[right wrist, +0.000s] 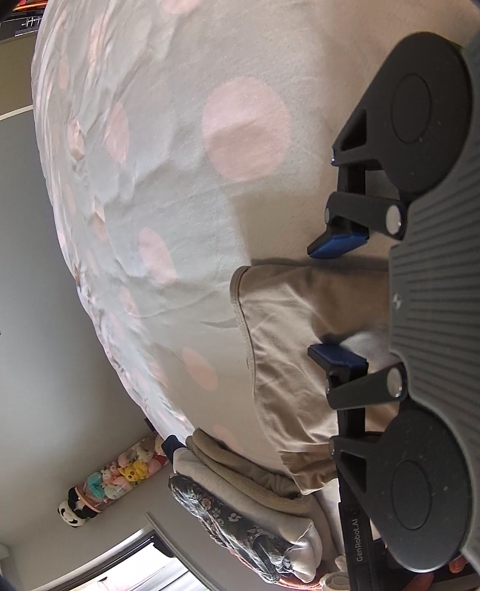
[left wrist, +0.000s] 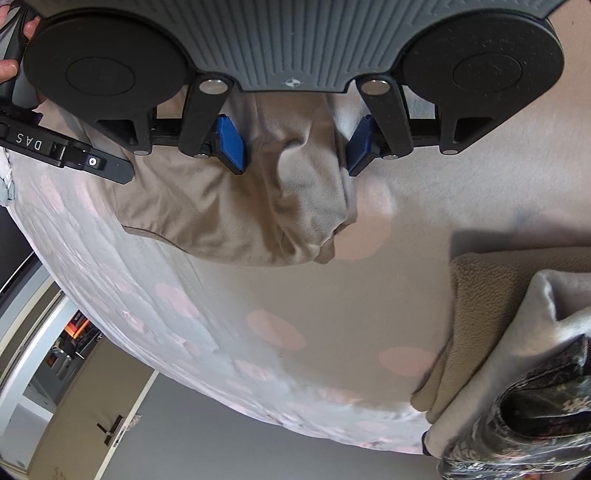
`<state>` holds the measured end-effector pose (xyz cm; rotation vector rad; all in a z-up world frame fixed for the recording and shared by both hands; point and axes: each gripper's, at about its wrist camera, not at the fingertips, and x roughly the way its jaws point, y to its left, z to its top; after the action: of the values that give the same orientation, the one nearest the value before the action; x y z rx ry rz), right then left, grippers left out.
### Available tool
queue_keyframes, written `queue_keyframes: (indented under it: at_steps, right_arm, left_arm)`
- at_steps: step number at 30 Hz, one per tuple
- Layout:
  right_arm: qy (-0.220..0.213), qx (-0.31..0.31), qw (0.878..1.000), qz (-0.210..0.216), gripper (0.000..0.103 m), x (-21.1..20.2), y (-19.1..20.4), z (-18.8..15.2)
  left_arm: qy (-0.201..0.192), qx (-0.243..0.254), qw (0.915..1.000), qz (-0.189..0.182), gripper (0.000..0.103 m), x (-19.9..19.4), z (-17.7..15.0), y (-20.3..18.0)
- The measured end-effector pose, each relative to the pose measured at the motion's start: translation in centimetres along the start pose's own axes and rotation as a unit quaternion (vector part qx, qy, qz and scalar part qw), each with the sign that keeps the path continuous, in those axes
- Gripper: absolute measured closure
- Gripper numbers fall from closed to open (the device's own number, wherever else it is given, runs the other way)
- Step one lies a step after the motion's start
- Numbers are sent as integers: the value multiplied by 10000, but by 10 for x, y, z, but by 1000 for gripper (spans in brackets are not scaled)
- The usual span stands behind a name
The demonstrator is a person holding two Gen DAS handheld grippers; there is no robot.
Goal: Fold clothes
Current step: 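Grasp the folded beige shirt's end with both grippers, then lift the folded shirt with both grippers and carry it toward the clothes stack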
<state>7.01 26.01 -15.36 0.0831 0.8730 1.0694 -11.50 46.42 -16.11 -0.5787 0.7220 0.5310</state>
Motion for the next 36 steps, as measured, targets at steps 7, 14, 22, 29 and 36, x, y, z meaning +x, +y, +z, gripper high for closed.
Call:
queue_keyframes:
  at_steps: [7,14,22,29,36]
  right_arm:
    - [-88,438,9987,262,51,9,-11,4]
    - [-4,804,9952,567,87,14,-22,8]
    - [-485,209,9975,467,93,-20,6,16]
    - [-980,-545,9927,447,94,-76,59,18]
    - [-1275,-1034,9838,721,94,-117,123,27]
  left_arm:
    - [-202,-136,9994,-249,63,7,8,6]
    - [-257,-389,9978,-473,92,8,14,12]
    - [-763,-42,9967,-280,94,-30,12,-9]
    - [-1490,150,9887,-61,95,-105,5,-26]
    - [-2249,113,9737,341,95,-194,-10,-27]
